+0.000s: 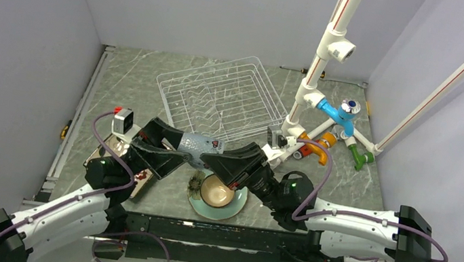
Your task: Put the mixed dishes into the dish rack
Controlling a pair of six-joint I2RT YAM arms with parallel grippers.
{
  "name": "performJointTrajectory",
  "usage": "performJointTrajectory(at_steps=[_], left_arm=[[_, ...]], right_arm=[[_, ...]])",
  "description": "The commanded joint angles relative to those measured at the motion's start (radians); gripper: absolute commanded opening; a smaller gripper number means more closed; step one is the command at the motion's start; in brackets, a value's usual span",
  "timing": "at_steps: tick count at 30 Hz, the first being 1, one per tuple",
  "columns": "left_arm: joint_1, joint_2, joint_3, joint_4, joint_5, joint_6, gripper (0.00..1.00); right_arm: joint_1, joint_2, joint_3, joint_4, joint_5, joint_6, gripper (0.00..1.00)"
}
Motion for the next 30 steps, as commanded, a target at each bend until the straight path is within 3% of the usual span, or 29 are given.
performJointTrajectory(at_steps=[1,7,9,13,15,18,19,21,25,30], left_arm=[[-0.002,0.05,0.053,0.157,-0.025,-0.045,0.76],[-0.006,0.058,0.081,0.143,-0.001,-0.028,0.74],[-0.014,0.063,0.09,0.138,0.01,-0.016,0.65],[-0.019,0.075,0.086,0.145,0.022,-0.017,0.34],[-0.02,0.074,0.082,0.136,0.027,-0.012,0.21],[-0.019,0.051,0.082,0.061,0.032,0.013,0.05],[-0.019,0.035,0.084,0.017,0.034,0.031,0.0],[-0.019,-0.009,0.092,-0.111,0.032,0.077,0.0],[-0.019,-0.129,0.186,-0.59,0.025,0.279,0.0],[-0.019,-0.234,0.323,-1.114,-0.115,0.537,0.0]], right_arm=[[-0.002,-0.048,-0.007,0.067,0.031,-0.016,0.0],[0.0,-0.066,-0.018,0.06,0.045,-0.017,0.0],[-0.001,-0.067,-0.017,0.061,0.046,-0.019,0.0],[-0.001,-0.073,-0.019,0.057,0.05,-0.021,0.0],[0.0,-0.085,-0.017,0.023,0.062,-0.027,0.1],[0.0,-0.125,-0.008,-0.114,0.097,-0.037,0.36],[0.0,-0.141,-0.004,-0.176,0.112,-0.045,0.45],[-0.001,-0.182,0.01,-0.369,0.157,-0.078,0.59],[-0.001,-0.26,0.016,-0.656,0.213,-0.132,0.72],[-0.001,-0.346,-0.042,-0.85,0.173,-0.197,0.87]])
